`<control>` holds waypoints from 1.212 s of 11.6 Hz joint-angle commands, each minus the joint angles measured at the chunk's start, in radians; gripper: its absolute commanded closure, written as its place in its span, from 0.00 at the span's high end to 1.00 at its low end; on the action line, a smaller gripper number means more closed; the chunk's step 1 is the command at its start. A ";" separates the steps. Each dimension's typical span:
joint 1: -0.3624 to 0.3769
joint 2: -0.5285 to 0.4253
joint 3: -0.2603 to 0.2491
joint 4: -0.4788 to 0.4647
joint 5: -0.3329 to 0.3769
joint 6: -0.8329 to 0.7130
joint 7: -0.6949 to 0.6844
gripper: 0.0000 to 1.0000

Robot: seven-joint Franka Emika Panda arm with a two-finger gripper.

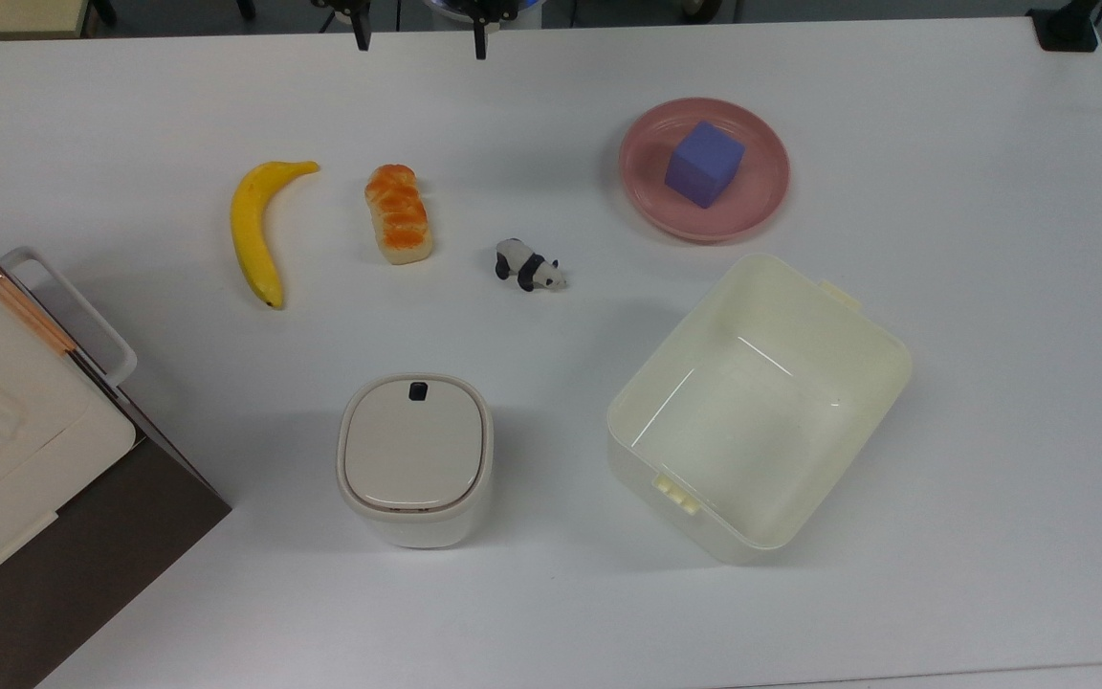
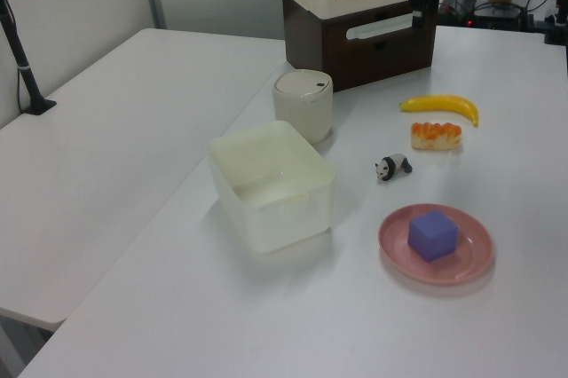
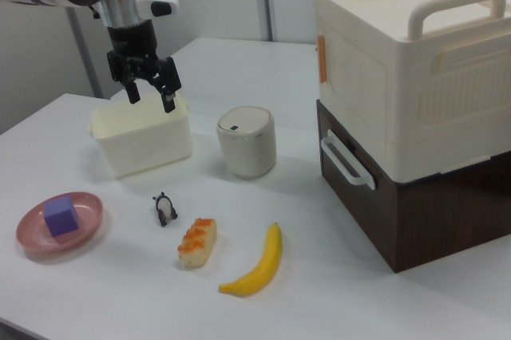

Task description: Slide open the drawer

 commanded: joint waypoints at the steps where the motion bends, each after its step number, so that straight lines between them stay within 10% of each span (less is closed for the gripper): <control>1: -0.002 -0.012 -0.009 -0.010 0.017 -0.005 0.005 1.00; 14: -0.028 -0.010 -0.007 -0.009 0.018 0.001 -0.018 1.00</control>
